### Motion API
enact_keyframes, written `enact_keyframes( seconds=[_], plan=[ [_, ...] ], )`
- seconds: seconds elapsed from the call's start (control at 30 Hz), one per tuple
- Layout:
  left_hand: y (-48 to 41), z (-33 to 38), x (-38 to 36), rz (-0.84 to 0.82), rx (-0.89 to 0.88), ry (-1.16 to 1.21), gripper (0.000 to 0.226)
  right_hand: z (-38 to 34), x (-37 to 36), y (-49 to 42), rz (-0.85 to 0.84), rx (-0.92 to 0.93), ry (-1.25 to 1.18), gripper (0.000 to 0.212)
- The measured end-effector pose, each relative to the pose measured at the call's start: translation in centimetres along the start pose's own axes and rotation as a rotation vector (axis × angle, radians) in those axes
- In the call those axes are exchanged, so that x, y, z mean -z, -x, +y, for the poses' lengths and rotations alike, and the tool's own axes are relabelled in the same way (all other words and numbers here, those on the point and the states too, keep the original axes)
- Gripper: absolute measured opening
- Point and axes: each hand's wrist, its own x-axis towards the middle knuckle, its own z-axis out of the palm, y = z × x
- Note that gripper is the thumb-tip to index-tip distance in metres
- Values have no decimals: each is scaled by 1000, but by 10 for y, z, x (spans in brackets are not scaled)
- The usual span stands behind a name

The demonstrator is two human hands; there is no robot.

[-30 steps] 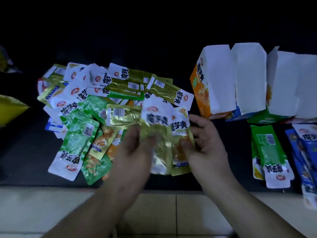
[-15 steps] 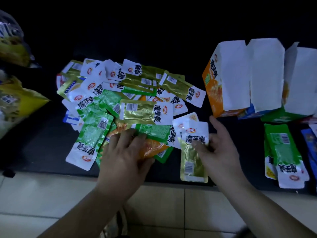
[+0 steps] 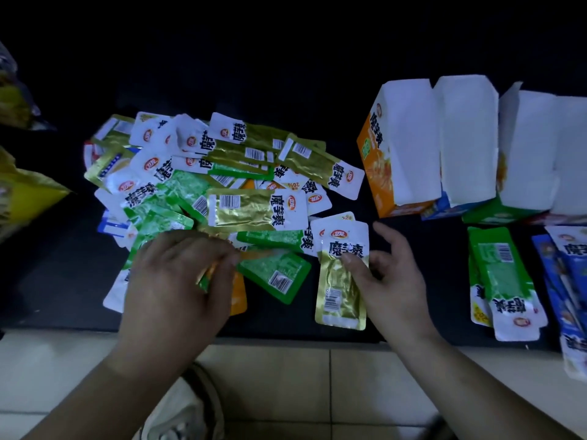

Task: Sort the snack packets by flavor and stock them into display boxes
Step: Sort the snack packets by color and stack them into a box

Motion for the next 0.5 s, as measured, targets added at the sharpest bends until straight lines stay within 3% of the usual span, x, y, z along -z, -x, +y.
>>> enact_keyframes(
  seconds=[0.07,0.17,0.3,0.4,0.5],
  plan=[
    [-5,13,8,56,326,249,12,2,-1,2,-7,46,-5,41],
    [-5,26,-4,-42,731,700,17,5,-3,3,-32,87,26,19],
    [5,37,-26,-199,876,926,11,6,-5,5,-51,112,34,9],
    [12,38,-37,-279,891,902,38,9,-3,9,-63,105,34,10],
    [14,43,-41,-340,846,837,54,15,2,9,-109,54,49,25]
  ],
)
